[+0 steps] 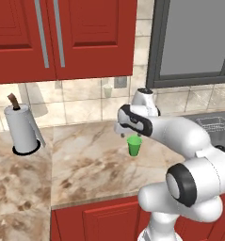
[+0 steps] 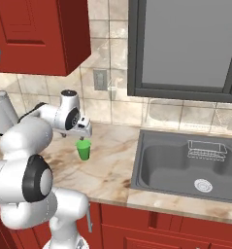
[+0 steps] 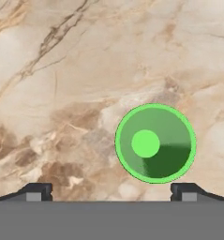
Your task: Place the pitcher and cup on the dining counter for serving.
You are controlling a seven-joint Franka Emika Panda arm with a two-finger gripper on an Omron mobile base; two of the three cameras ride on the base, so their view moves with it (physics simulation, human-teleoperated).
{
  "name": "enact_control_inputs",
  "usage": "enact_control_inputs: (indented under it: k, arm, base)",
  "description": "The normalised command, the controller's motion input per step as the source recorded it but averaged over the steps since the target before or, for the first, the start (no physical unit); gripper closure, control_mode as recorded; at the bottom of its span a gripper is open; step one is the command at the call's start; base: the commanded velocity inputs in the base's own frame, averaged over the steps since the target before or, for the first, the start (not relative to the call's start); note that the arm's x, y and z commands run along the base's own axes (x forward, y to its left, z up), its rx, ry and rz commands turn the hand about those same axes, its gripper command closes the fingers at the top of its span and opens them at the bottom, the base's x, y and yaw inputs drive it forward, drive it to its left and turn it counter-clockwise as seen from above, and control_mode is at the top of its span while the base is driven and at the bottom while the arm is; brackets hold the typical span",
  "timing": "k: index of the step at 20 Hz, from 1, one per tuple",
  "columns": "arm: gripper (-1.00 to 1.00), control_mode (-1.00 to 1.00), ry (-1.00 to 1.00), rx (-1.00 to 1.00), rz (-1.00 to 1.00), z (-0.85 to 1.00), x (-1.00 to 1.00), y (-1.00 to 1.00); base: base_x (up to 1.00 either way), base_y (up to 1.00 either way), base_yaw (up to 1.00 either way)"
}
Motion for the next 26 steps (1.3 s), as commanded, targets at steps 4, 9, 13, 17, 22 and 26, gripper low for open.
enact_control_inputs:
  k: [4,9,13,17,22,26]
  arm:
    - [-1.00,-1.00,0.00,0.00,0.00,-0.50,0.26,0.00]
    - [-1.00,-1.00,0.00,0.00,0.00,-0.39,0.21,0.00]
    - [-1.00,-1.00,0.00,0.00,0.00,-0.18,0.21,0.00]
    - [-1.00,-1.00,0.00,0.00,0.00,-0.08,0.11,0.00]
    - [-1.00,-1.00,0.00,0.00,0.00,-0.22,0.01,0.00]
    - [-1.00,-1.00,0.00,0.00,0.00,-0.24,0.06,0.00]
  base:
    - [0.00,0.00,0.00]
    - [0.00,0.00,0.00]
    - [0.00,0.00,0.00]
    - [0.00,0.00,0.00]
    - [0.00,0.00,0.00]
    - [0.00,0.00,0.00]
